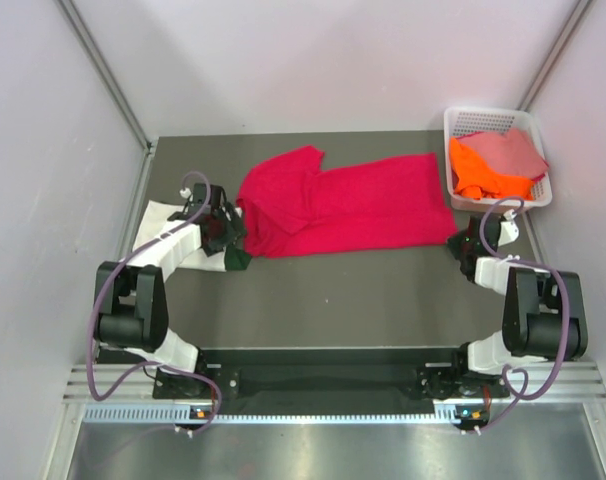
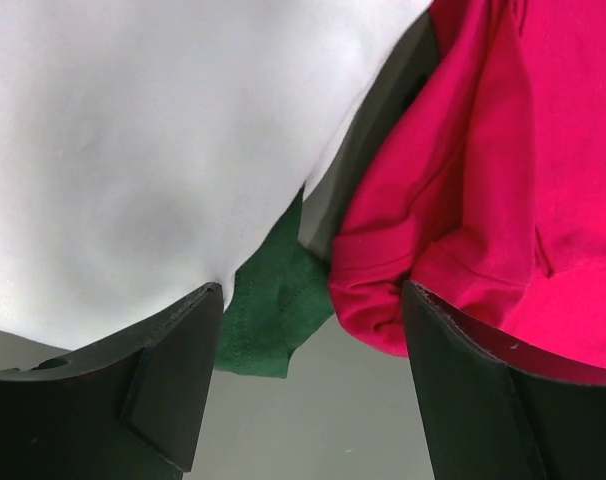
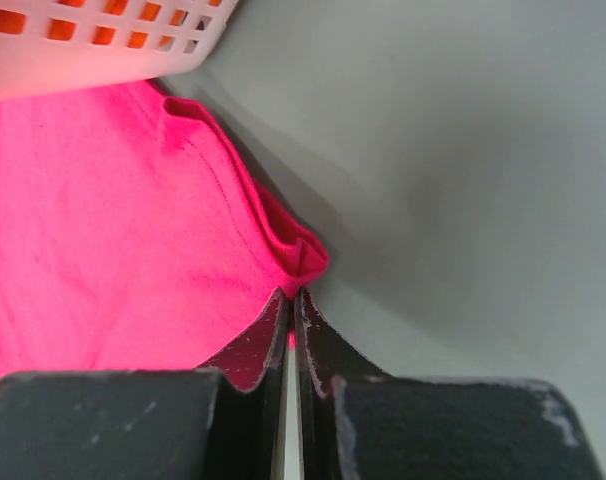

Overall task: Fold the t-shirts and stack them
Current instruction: Fold the tshirt

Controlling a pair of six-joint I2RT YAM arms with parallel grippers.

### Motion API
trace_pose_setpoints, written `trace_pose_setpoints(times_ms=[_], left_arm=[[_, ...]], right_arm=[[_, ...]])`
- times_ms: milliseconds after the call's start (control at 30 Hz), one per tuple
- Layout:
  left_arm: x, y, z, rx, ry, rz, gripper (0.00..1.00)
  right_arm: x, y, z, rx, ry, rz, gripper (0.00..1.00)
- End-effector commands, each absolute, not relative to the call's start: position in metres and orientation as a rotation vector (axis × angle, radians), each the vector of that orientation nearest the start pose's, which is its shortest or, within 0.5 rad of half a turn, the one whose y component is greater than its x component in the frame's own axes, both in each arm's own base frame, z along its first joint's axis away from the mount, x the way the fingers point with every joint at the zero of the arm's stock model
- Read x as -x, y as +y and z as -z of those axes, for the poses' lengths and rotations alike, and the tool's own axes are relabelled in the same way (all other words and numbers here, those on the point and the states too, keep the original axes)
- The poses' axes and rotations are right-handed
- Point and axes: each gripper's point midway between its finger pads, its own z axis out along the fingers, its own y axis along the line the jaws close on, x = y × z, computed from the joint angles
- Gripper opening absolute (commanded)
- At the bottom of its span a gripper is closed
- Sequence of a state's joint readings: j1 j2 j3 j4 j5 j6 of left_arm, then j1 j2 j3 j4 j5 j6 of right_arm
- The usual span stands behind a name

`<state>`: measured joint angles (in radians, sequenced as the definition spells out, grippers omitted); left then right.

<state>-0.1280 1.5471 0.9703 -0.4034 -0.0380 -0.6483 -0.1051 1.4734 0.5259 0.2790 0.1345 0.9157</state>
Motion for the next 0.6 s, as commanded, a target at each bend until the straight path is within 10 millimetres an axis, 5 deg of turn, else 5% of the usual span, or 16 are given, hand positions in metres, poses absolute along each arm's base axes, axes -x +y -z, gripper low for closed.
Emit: trace_pose_setpoints(times_ms=[0, 267, 567], left_arm=[[-0.365, -0.067, -0.085, 0.579, 2.436, 0.226, 0.76], [-0.365, -0.065, -0.065, 0.526, 2.521, 0.101, 0.74], [-0.368, -0.025, -0.036, 0.584, 2.577, -0.278, 0.65]], right_arm=[[-0.369, -0.040, -0.049, -1.137, 1.881, -0.239, 0.00], [-0.370, -0.037, -0.050, -1.121, 1.888, -0.259, 0.00], [-0.373, -0.031, -0.052, -1.096, 1.887, -0.303, 0.00]])
